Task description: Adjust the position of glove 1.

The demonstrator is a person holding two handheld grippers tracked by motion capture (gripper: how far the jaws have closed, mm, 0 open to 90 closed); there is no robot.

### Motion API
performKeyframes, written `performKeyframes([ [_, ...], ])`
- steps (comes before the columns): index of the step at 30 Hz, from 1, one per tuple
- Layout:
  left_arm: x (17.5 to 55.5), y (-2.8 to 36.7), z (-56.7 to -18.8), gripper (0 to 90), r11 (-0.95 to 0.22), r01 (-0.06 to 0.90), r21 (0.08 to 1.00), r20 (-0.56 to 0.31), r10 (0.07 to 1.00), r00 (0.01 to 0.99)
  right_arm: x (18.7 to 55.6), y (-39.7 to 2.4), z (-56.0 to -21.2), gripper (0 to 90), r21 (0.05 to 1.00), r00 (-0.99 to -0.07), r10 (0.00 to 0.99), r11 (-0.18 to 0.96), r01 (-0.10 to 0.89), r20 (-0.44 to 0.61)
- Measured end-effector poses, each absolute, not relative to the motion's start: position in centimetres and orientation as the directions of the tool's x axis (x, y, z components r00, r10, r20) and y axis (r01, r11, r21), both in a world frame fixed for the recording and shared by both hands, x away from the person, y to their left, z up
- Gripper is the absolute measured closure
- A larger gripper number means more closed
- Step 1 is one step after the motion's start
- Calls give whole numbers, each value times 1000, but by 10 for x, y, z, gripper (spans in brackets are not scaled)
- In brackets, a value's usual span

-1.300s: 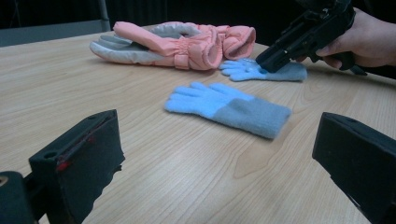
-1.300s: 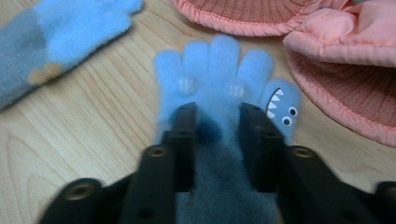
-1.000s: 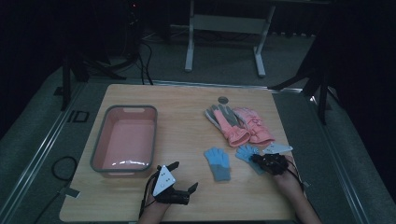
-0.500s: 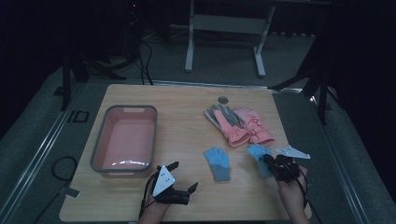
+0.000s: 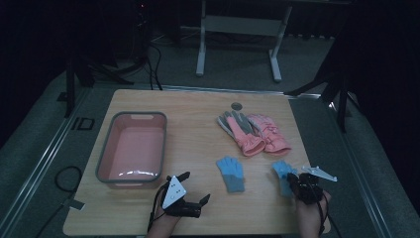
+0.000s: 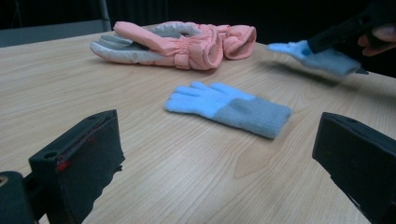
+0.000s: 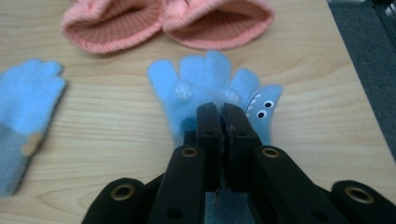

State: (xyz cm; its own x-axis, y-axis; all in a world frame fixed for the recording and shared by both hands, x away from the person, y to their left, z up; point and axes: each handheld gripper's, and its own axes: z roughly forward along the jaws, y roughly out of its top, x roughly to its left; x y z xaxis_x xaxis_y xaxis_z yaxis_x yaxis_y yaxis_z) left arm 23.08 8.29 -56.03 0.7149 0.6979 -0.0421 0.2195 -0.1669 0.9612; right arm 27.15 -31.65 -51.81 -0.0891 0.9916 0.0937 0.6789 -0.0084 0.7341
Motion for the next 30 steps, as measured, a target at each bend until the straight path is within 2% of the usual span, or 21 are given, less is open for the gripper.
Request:
performKeyframes([
  [11, 231, 83, -560, 15, -168, 220, 961, -43, 695, 718, 279, -309, -545, 851, 698, -73, 995, 6, 716, 67],
  [15, 231, 83, -560, 15, -170, 221, 960, -43, 694, 719, 280, -309, -547, 816, 697, -88, 994, 20, 717, 61],
  [19, 231, 83, -560, 16, -168, 219, 961, -43, 694, 718, 278, -311, -542, 740, 702, -117, 990, 28, 712, 78],
  [23, 231, 83, -560, 16, -166, 221, 961, -45, 696, 716, 281, -323, -529, 710, 702, -190, 975, 53, 710, 119],
  [25, 231, 84, -560, 16, -163, 223, 961, -47, 698, 715, 282, -329, -523, 689, 714, -237, 968, 105, 692, 87],
  [30, 232, 84, -560, 16, -157, 228, 961, -54, 701, 711, 291, -351, -513, 682, 737, -480, 873, 264, 622, 92],
])
